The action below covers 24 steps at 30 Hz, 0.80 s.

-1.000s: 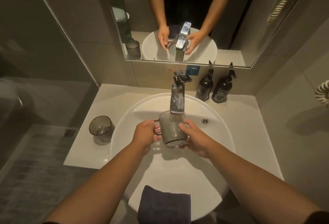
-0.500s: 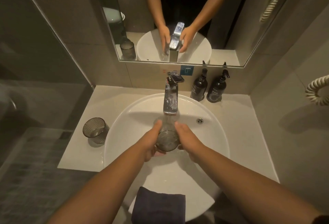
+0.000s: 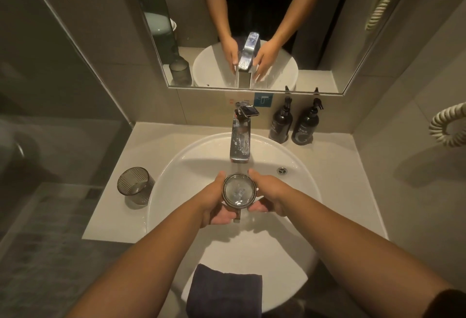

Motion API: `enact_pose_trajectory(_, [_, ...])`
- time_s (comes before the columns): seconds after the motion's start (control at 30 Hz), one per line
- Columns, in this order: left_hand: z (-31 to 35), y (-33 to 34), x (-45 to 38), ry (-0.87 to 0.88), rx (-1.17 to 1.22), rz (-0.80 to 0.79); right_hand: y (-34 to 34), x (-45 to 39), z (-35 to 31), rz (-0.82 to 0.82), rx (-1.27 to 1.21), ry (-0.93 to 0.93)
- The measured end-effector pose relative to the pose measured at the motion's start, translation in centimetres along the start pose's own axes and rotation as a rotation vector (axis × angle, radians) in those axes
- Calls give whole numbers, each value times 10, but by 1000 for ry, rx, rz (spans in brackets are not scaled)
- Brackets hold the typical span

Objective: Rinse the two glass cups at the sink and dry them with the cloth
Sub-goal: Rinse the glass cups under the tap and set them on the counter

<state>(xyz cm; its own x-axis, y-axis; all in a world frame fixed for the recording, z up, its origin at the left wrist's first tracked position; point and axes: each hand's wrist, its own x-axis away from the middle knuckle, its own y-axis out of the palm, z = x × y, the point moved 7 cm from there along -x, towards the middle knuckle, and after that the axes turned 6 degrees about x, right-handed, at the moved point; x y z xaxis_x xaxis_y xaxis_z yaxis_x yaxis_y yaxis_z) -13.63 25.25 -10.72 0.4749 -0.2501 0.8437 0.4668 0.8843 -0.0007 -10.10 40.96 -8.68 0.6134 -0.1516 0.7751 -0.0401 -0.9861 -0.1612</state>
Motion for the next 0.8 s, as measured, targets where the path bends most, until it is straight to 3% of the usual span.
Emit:
enact_pose_trajectory(0.4, [2,4,5,-45,3,-90,5,10,-3,-49,-19,38])
enact_pose_trajectory(0.7, [-3,-1,8,43,262,-105,18,22,-14,-142,176,-223])
enact_pose_trajectory(0.77, [-12,-3,8,22,279,-90,12,26,-21,-64,339,-265])
enact_pose_trajectory(0.8, [-16,-4,10,11,283,-82,0,27,-31,64,429,-318])
